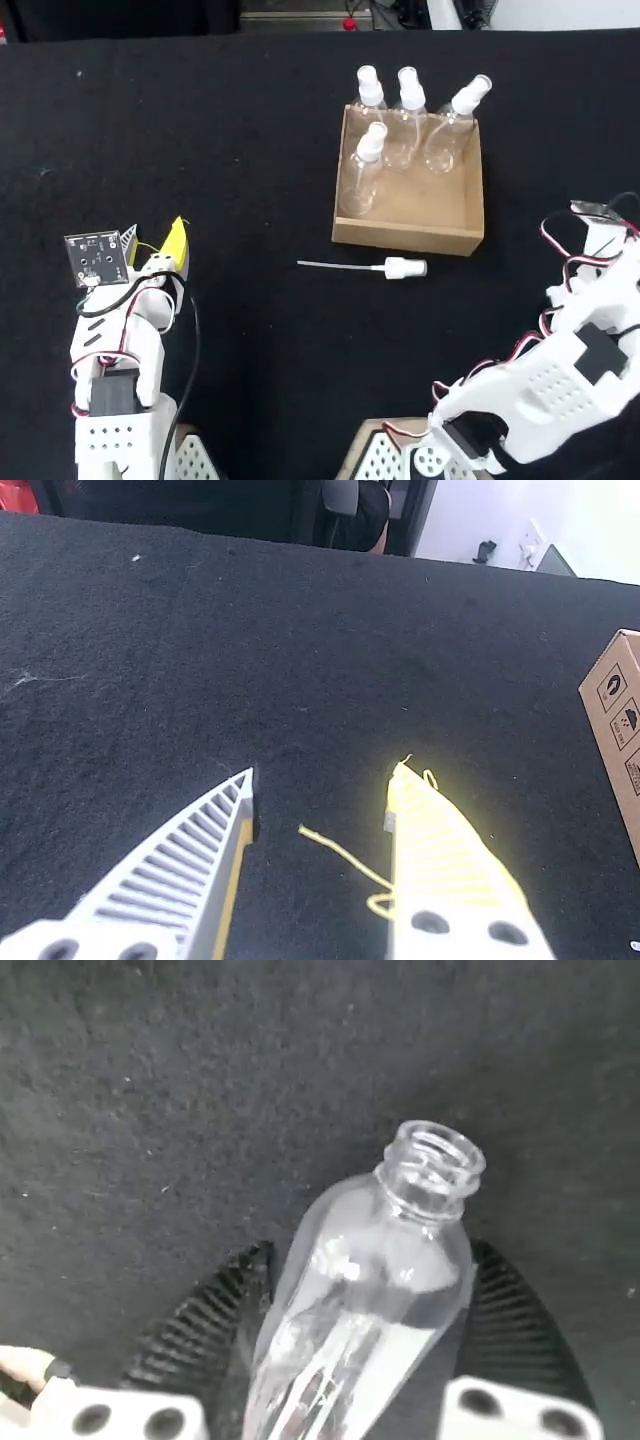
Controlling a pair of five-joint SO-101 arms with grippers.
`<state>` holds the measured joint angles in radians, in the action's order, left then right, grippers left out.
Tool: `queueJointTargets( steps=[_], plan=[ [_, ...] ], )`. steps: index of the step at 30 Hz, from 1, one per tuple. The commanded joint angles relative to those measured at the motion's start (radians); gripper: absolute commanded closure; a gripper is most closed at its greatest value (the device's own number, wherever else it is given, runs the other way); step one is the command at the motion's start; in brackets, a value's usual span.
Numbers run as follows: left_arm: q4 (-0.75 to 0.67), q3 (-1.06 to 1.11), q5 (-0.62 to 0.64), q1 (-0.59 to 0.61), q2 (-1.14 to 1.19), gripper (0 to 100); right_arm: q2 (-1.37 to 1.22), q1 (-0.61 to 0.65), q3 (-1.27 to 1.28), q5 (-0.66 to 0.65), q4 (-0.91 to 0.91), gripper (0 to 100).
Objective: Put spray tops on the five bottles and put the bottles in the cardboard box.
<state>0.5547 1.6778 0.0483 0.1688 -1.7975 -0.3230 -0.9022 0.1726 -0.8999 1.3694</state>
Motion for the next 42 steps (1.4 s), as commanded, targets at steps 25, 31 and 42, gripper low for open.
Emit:
queueJointTargets(
  steps=[25,31,42],
  plan=[
    [-0.018,0.022,0.008,-0.007,-0.003,79,0.613,0.052,0.266,0.121,-0.215,98.8],
    [-0.018,0.022,0.008,-0.005,-0.003,79,0.786,0.057,0.506,0.331,-0.605,98.8],
    [-0.018,0.022,0.008,-0.008,-0.003,79,0.707,0.106,0.816,0.552,-1.432,98.7]
  ],
)
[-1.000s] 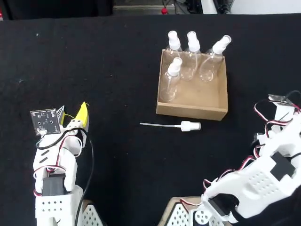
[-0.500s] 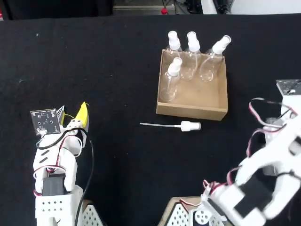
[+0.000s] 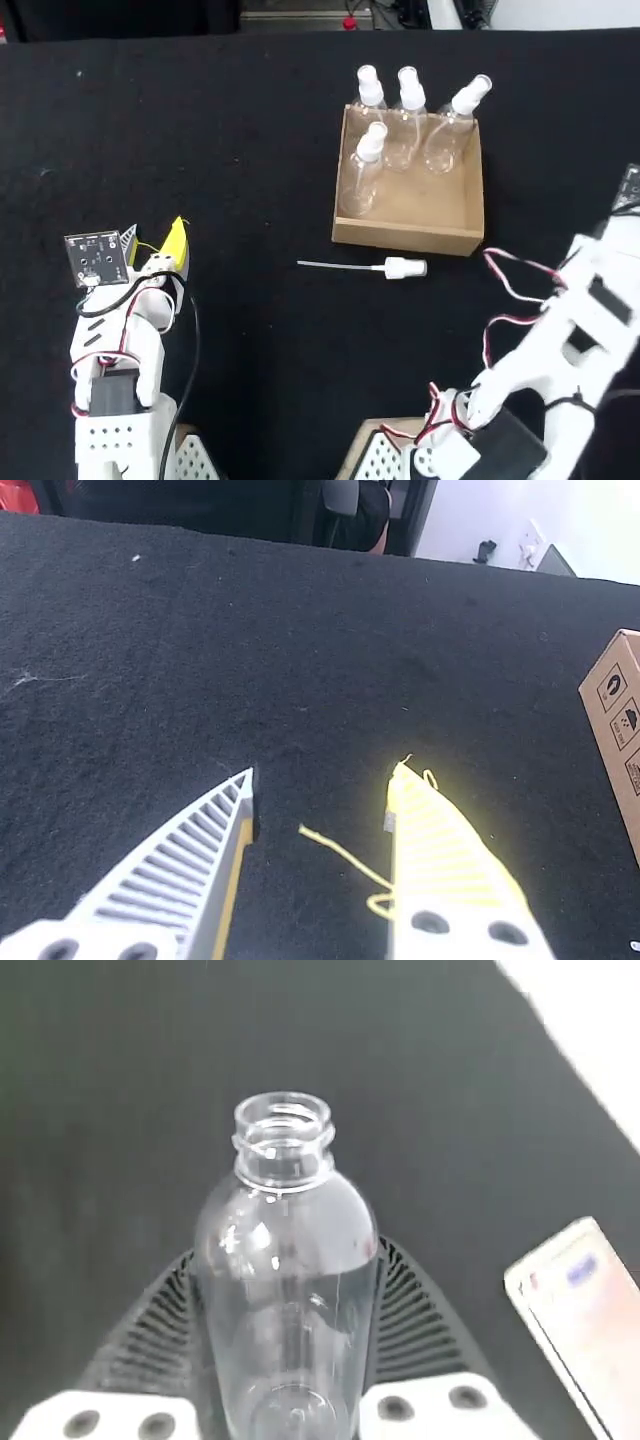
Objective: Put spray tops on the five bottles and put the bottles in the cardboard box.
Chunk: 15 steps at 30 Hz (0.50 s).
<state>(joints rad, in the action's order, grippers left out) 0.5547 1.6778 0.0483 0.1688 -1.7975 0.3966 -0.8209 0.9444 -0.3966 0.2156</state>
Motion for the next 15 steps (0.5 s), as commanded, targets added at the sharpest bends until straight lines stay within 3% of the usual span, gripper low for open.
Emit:
queueJointTargets(
  steps=[1,7,15],
  plan=[
    [-0.018,0.022,0.008,-0.008,-0.003,79,-0.028,0.028,0.070,0.069,-0.361,98.7],
    [-0.018,0.022,0.008,-0.007,-0.003,79,-0.125,0.046,0.197,0.135,-0.730,98.7],
    [-0.018,0.022,0.008,-0.010,-0.003,79,-0.297,0.046,0.203,0.130,-0.855,98.6]
  ],
)
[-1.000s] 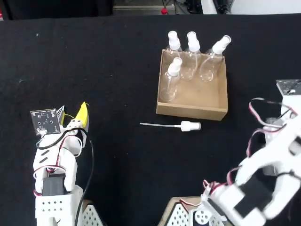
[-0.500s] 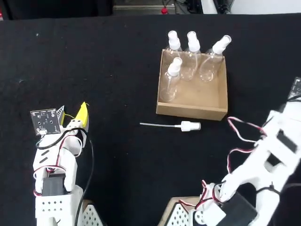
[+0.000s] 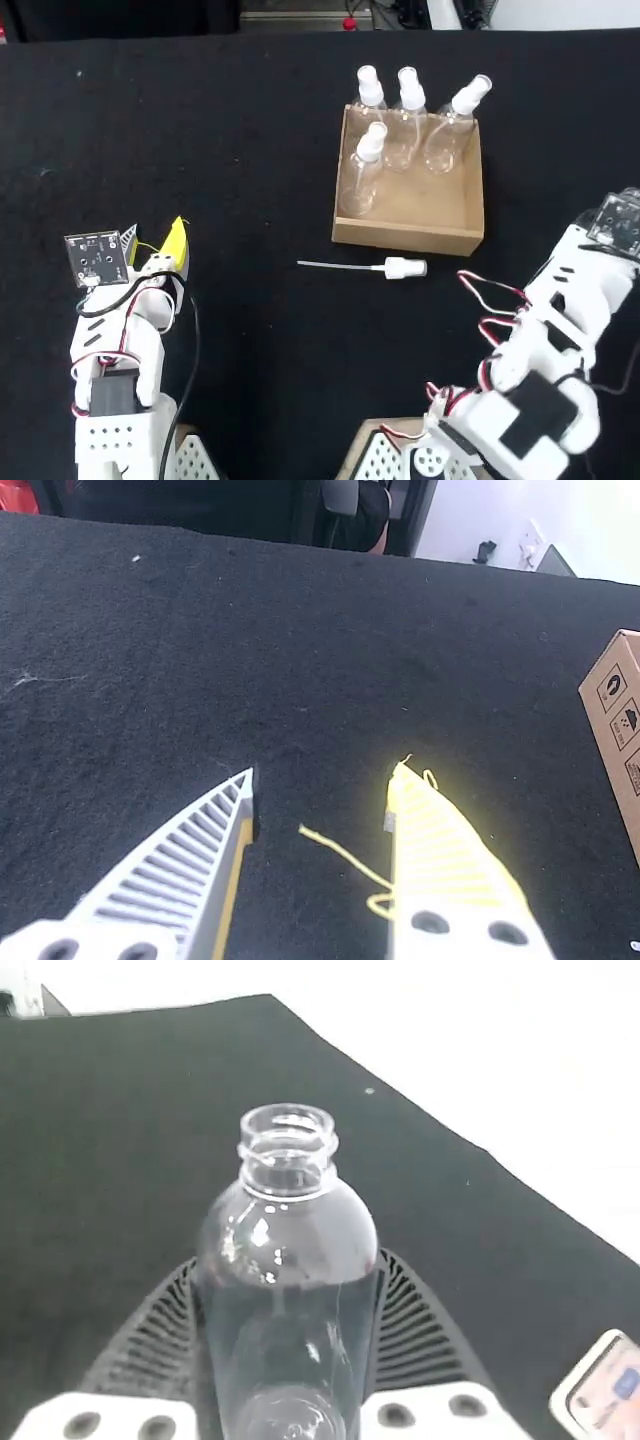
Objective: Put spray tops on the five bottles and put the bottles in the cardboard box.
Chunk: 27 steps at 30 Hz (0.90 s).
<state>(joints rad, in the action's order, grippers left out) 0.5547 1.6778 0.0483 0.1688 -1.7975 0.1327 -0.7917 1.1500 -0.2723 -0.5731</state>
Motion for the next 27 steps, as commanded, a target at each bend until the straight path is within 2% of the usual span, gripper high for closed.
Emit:
queueJointTargets(
  steps=[1,12,18,24,27],
  plan=[
    [-0.018,0.022,0.008,-0.010,-0.003,79,-0.054,0.017,-0.002,0.006,-0.092,98.6],
    [-0.018,0.022,0.008,-0.010,-0.003,79,-0.266,0.011,0.047,0.014,-0.483,98.6],
    [-0.018,0.022,0.008,-0.010,-0.003,79,-0.360,0.017,0.110,0.015,-0.626,98.6],
    [-0.018,0.022,0.008,-0.010,-0.002,79,-0.406,-0.015,0.119,0.199,-0.661,98.6],
    [-0.018,0.022,0.008,-0.010,-0.002,79,-0.406,-0.023,0.117,0.238,-0.661,98.6]
  ],
)
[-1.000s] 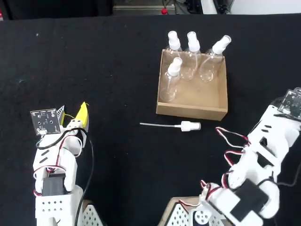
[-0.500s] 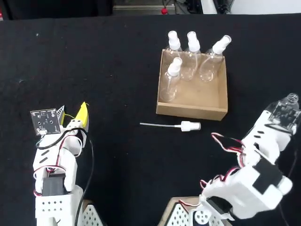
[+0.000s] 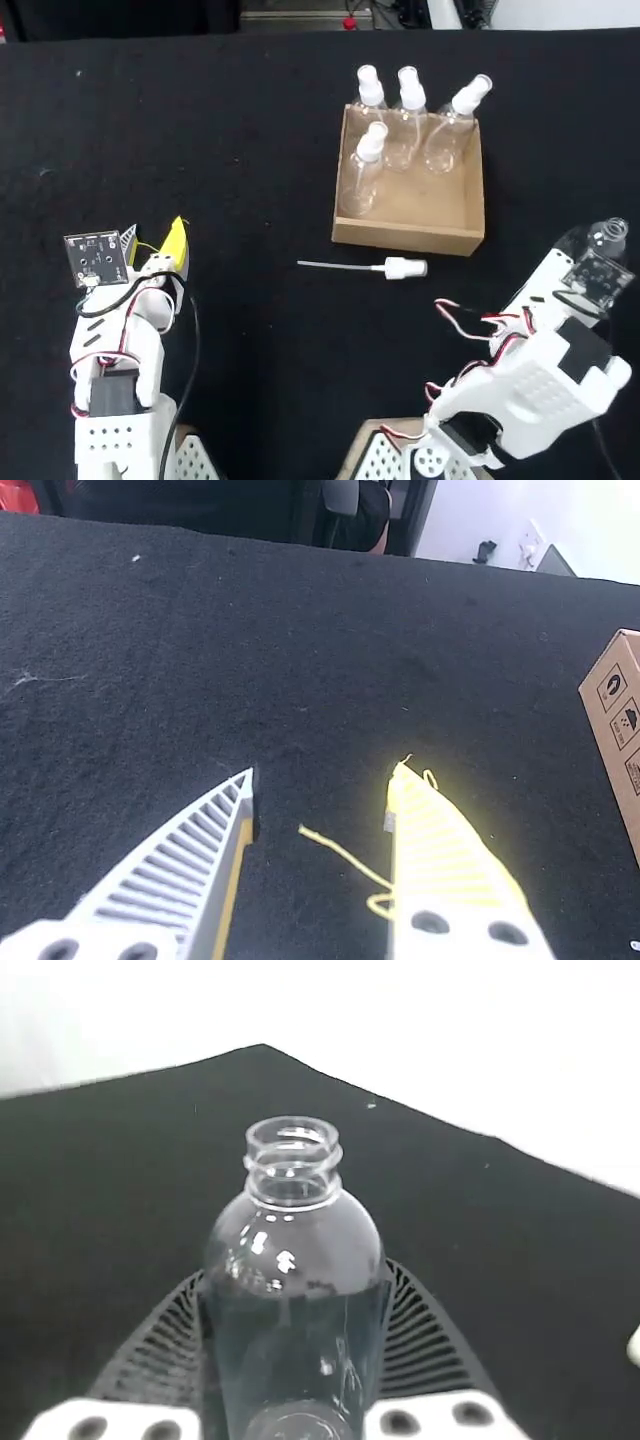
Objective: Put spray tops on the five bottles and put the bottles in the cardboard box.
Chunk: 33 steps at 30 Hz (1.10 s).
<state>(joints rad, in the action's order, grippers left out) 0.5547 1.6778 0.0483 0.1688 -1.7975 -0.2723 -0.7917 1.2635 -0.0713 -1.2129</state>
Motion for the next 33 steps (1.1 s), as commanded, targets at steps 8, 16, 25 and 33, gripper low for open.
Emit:
queueJointTargets(
  steps=[8,16,25,33],
  plan=[
    [-0.018,0.022,0.008,-0.012,-0.002,79,-0.001,-0.021,0.004,0.038,-0.025,95.1],
    [-0.018,0.022,0.008,-0.012,0.000,79,-0.001,-0.017,0.005,0.044,-0.028,83.3],
    [-0.018,0.022,0.008,-0.012,0.000,79,-0.001,-0.018,0.035,0.038,-0.028,70.9],
    [-0.018,0.022,0.008,-0.012,0.000,79,0.001,-0.020,0.038,0.038,-0.055,65.4]
  ],
)
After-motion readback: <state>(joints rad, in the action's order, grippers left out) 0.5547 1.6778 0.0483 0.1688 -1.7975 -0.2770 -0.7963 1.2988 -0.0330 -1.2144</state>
